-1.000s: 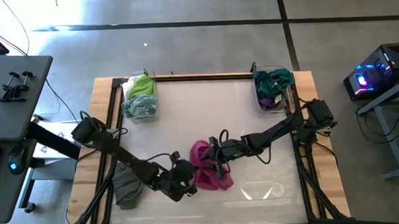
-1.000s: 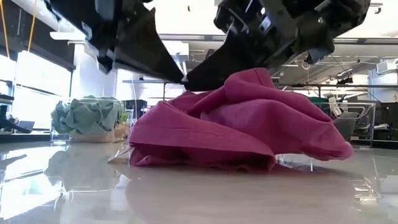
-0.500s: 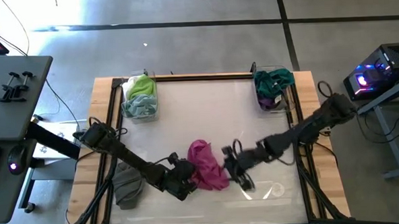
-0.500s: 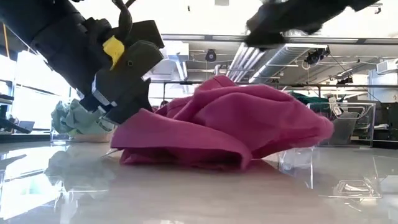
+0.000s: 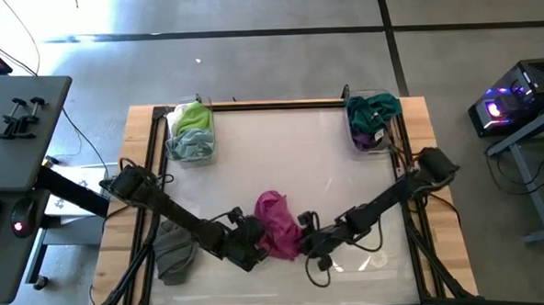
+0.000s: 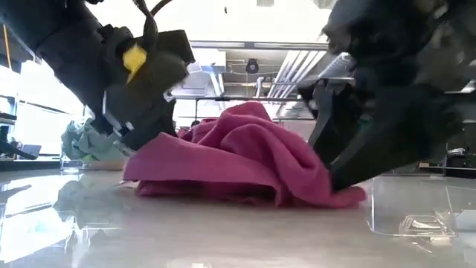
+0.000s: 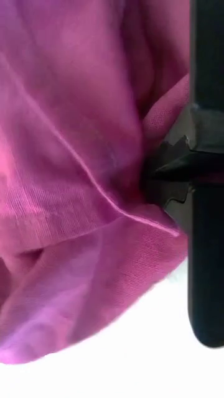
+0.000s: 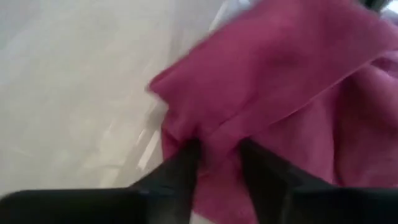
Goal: Sort towels by color in basket
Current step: Put the pink towel into the right transparent bin
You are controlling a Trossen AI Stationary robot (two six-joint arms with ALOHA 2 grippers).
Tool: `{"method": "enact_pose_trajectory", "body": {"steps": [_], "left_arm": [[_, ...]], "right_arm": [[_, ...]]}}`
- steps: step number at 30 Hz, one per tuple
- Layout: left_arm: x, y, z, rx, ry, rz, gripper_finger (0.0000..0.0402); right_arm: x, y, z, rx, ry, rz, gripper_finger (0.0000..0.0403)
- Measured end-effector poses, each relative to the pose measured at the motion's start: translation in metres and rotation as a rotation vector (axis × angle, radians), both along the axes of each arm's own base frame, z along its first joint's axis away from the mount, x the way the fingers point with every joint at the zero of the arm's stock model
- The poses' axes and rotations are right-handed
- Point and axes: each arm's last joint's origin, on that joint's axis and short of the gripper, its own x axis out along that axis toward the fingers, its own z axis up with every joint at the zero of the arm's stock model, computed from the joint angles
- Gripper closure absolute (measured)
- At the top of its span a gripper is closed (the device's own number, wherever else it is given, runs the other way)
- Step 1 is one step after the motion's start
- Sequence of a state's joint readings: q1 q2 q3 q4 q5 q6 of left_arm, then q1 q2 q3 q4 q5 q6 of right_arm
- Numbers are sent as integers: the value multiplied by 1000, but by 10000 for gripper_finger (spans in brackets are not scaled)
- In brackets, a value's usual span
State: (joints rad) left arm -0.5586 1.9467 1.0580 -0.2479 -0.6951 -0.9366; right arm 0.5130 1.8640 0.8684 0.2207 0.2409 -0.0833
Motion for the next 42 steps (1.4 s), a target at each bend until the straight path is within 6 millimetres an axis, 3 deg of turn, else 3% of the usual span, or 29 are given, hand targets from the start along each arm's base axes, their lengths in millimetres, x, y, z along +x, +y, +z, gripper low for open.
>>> {"method": "enact_pose_trajectory", "body": {"steps": [5,10,15,22,25,28,33,37,42], "left_arm": [[-7,-6,32,-19,-45,-81,399],[-23,-17,67,-8,-75,-219,399],[-40,-29,70,96,-52,-265,399],[-13,-13,87,181,-318,-66,401],[4,-8,99,134,-372,-194,401],[13,-6,105,99,-408,-304,401],[10,14,90,132,-277,-148,401],[2,34,65,114,-108,5,401],[-11,43,27,67,-51,82,401]], "right_arm": [[4,-9,0,26,10,-46,386],[4,-9,12,44,-21,-48,390],[1,-11,40,75,-106,-50,395],[15,-30,58,239,-184,-40,399],[23,-46,57,324,-179,-147,399],[29,-66,57,421,-191,-373,400],[33,-82,53,443,-179,-446,400],[32,-81,51,420,-161,-430,400],[30,-78,50,387,-164,-458,386]]}}
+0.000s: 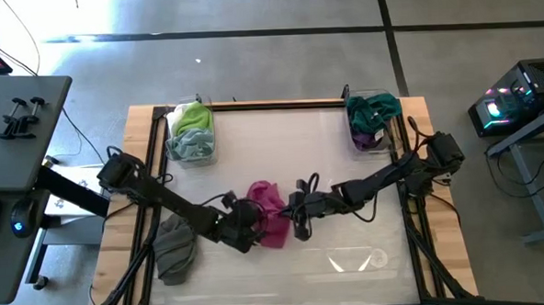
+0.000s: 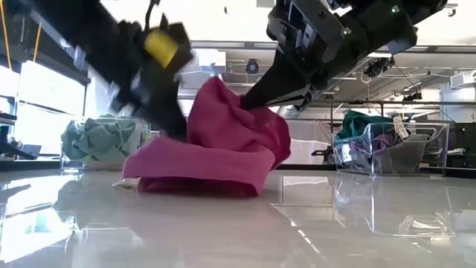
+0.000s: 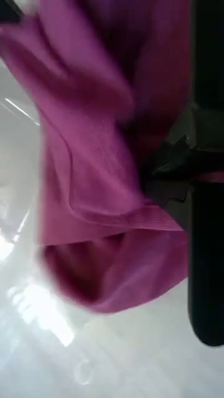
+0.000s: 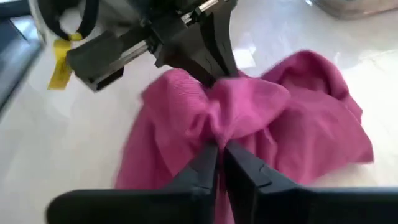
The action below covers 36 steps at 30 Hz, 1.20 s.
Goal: Sort towels by color in basket
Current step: Put the pink towel into the right transparent bin
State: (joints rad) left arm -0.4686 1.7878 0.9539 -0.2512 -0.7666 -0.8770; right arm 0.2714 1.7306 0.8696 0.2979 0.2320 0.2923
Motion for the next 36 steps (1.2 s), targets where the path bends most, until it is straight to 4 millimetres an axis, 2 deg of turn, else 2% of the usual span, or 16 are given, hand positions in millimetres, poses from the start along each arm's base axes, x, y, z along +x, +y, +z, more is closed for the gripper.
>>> {"method": "enact_pose_trajectory", "body": {"steps": [5,10,17,21,24,28,32,36], "left_arm": [[-9,1,-27,-84,-65,27,401],[-11,1,-39,-131,-129,21,401],[2,7,-47,-185,-217,22,401],[14,9,-54,-198,-295,-2,401],[26,10,-58,-212,-341,-39,401],[37,10,-63,-225,-354,-78,401],[42,8,-63,-238,-350,-103,401],[44,7,-59,-221,-337,-140,401]], "right_arm": [[-5,-4,1,-46,63,47,323],[-20,-13,23,-41,111,109,266],[-61,-9,66,-168,113,-16,252],[-79,5,75,-234,122,-7,252],[-82,17,72,-226,120,-16,251],[-78,26,52,-227,181,-49,251],[-62,29,29,-282,225,-14,249],[-40,22,6,-253,246,99,220]]}}
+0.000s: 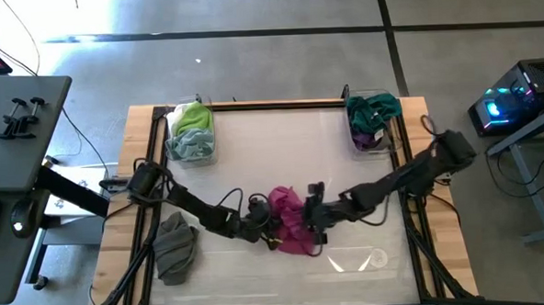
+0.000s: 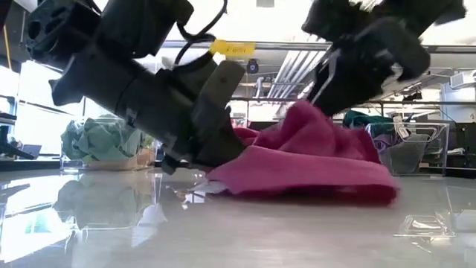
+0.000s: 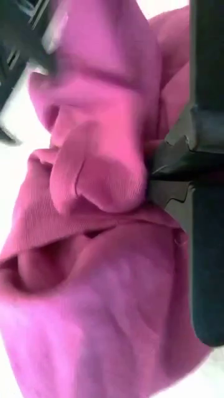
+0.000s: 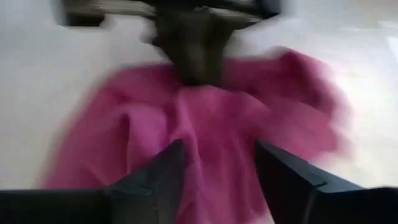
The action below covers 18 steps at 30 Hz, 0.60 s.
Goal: Sort towels by color in basket
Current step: Put the pink towel into the right transparent bin
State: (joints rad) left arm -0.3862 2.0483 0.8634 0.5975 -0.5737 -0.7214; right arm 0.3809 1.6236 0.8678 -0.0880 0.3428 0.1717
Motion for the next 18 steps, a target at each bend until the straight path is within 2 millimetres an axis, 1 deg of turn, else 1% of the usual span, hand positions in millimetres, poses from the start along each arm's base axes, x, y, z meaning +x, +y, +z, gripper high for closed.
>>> {"method": "enact_pose_trajectory", "body": {"steps": [2,5,7,10,12,14,16,18], "left_arm": [[-1,0,3,17,10,-9,401],[2,-1,12,36,7,-41,401],[3,-3,20,54,0,-58,401],[-1,-7,38,90,3,-92,401],[-2,-11,54,118,-11,-116,401],[-8,-14,66,193,10,-156,401],[-10,-19,78,269,8,-175,401],[-17,-19,83,335,35,-130,401]], "right_arm": [[13,-3,-9,77,-15,83,197],[25,-11,-27,125,-1,120,164],[29,-14,-39,97,19,125,153],[35,-16,-58,50,30,123,153],[38,-15,-65,53,25,125,168],[42,-13,-72,65,11,127,195],[43,-13,-79,72,17,128,233],[43,-13,-83,85,16,117,277]]}}
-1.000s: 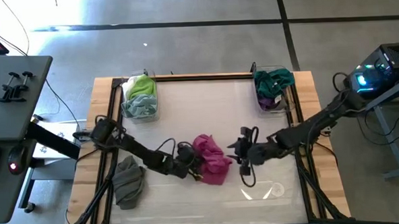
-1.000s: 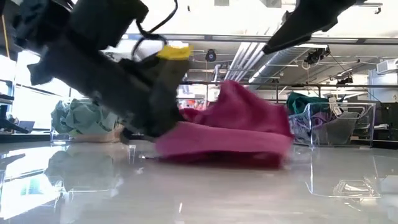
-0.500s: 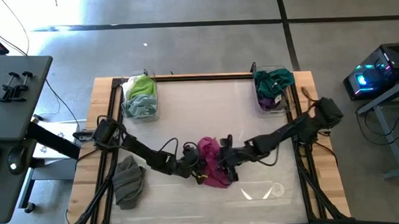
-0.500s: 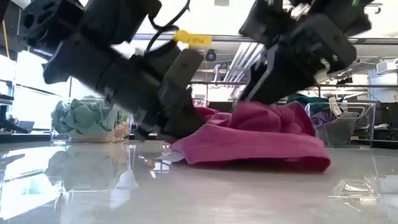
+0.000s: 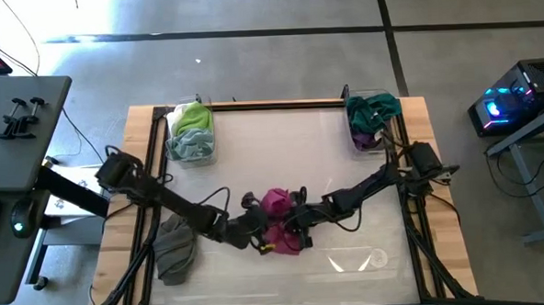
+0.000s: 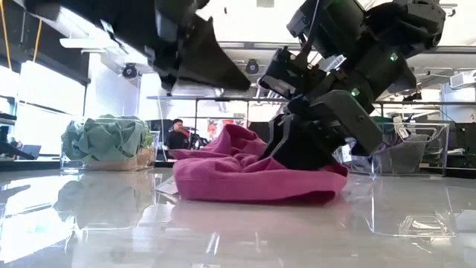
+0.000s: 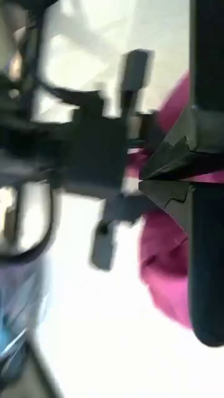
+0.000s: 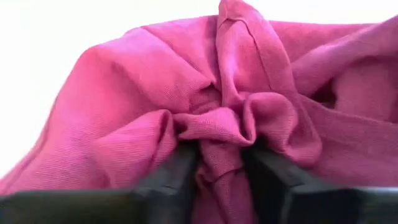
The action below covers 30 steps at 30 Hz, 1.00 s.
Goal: Sort towels by color in basket
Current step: Put the pink towel into the right transparent bin
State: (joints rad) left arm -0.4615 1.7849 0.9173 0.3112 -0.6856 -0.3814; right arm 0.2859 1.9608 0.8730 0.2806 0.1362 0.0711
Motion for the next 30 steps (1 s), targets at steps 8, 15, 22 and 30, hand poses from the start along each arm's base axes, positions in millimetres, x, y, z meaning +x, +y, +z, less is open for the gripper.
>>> {"method": "enact_pose_trajectory", "body": {"steps": [8,15,22,30], "left_arm": [[-7,27,-19,-56,115,259,401],[5,40,-53,-97,222,235,401],[23,34,-77,-170,159,85,401],[23,25,-80,-187,159,21,401]], "right_arm": [[-3,6,7,21,-12,-2,383],[-14,22,27,-15,-51,19,372],[-16,22,50,-49,-122,-6,371],[-9,3,50,-56,-129,-68,221]]}}
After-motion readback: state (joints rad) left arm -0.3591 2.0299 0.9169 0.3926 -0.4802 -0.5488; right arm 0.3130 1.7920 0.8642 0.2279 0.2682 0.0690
